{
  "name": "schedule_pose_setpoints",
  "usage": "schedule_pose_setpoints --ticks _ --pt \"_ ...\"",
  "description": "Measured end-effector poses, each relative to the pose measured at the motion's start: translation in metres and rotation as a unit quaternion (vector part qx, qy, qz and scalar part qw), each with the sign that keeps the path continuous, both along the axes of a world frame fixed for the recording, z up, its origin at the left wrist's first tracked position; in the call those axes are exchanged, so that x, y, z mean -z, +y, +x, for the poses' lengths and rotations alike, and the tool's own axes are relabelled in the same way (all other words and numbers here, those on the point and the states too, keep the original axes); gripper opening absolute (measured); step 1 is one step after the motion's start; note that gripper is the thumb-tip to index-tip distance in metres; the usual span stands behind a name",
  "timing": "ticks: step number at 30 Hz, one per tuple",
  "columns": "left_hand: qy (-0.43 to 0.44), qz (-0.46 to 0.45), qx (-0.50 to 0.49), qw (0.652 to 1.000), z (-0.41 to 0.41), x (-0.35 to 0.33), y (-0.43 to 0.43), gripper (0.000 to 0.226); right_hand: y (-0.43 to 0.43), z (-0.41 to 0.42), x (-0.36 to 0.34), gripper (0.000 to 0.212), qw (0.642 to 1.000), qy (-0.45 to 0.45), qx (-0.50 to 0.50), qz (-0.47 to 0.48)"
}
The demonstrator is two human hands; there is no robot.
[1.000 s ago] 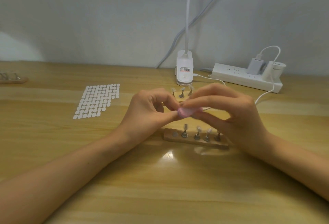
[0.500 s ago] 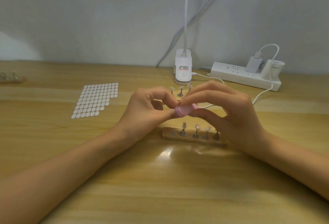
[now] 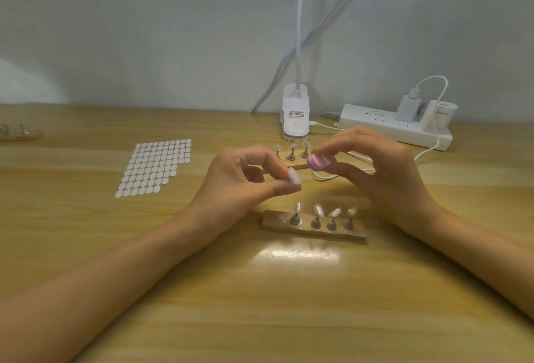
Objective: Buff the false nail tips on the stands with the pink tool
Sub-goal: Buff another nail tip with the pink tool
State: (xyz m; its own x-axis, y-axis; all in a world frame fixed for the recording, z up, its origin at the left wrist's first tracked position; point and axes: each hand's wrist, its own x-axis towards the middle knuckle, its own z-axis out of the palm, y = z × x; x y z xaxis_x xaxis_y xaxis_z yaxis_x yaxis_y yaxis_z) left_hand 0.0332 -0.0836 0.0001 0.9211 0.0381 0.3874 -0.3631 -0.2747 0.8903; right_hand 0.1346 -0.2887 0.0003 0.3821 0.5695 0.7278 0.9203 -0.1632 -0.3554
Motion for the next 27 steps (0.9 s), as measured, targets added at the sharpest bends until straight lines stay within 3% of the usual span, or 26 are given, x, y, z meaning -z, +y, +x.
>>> schedule_pose_setpoints --ticks 5,10,15,27 --pt "0.039 0.051 0.028 0.998 -0.007 -0.006 0.007 0.009 -0.006 -0.003 0.004 0.022 0.997 0.071 -0.010 0.023" --pt "0.094 0.081 0.083 0.989 -0.010 -0.011 0.017 0.009 -0.006 -0.006 0.007 0.020 0.998 0.063 -0.010 0.007" --pt "0.127 0.141 0.103 0.976 -0.006 -0.010 0.024 0.023 -0.007 -0.005 0.009 0.017 0.998 0.055 -0.022 -0.005" --pt "0.127 0.135 0.121 0.975 -0.003 -0.003 0.021 0.025 -0.007 -0.004 0.007 0.020 0.998 0.056 -0.029 -0.019"
